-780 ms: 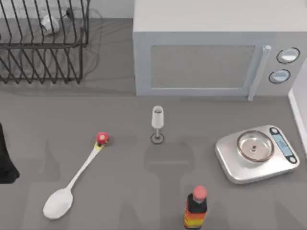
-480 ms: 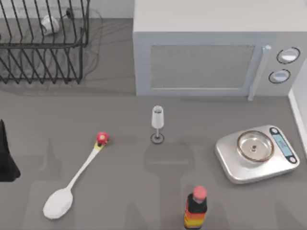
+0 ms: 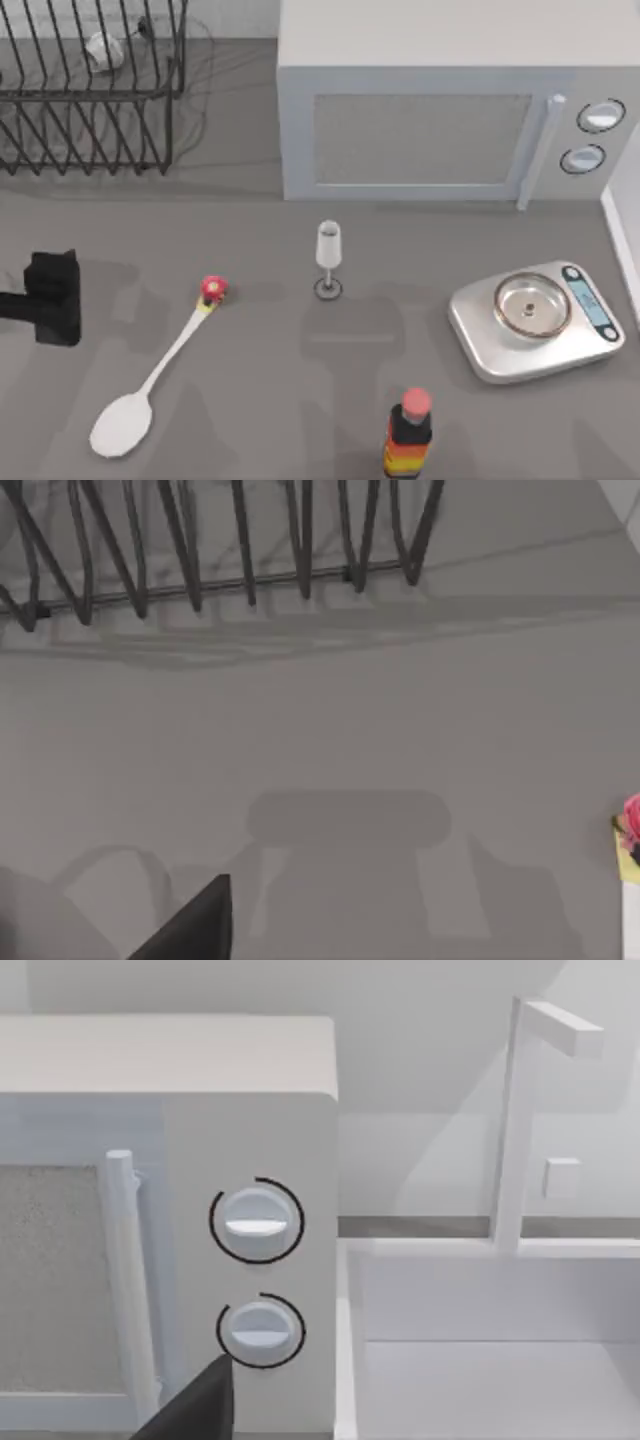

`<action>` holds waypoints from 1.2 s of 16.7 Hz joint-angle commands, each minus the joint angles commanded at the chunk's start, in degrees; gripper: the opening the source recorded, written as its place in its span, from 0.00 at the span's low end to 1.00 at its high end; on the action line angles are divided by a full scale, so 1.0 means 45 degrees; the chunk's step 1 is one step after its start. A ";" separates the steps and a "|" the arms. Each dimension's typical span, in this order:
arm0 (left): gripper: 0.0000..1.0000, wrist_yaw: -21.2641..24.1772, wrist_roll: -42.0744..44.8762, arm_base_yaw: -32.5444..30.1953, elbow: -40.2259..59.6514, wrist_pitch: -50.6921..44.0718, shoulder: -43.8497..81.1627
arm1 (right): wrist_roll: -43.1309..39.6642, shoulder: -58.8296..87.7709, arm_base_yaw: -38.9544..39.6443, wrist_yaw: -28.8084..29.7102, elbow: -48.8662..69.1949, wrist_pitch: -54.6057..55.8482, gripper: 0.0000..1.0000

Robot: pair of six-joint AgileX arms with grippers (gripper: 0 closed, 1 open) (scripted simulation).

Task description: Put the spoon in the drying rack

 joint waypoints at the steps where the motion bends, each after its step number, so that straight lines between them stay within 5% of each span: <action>1: 1.00 -0.0006 0.0036 -0.0294 0.0852 -0.0749 0.1367 | 0.0000 0.0000 0.0000 0.0000 0.0000 0.0000 1.00; 11: 1.00 0.0011 0.0325 -0.2872 0.8324 -0.7037 1.2136 | 0.0000 0.0000 0.0000 0.0000 0.0000 0.0000 1.00; 20: 1.00 0.0014 0.0382 -0.3402 0.9956 -0.8237 1.4208 | 0.0000 0.0000 0.0000 0.0000 0.0000 0.0000 1.00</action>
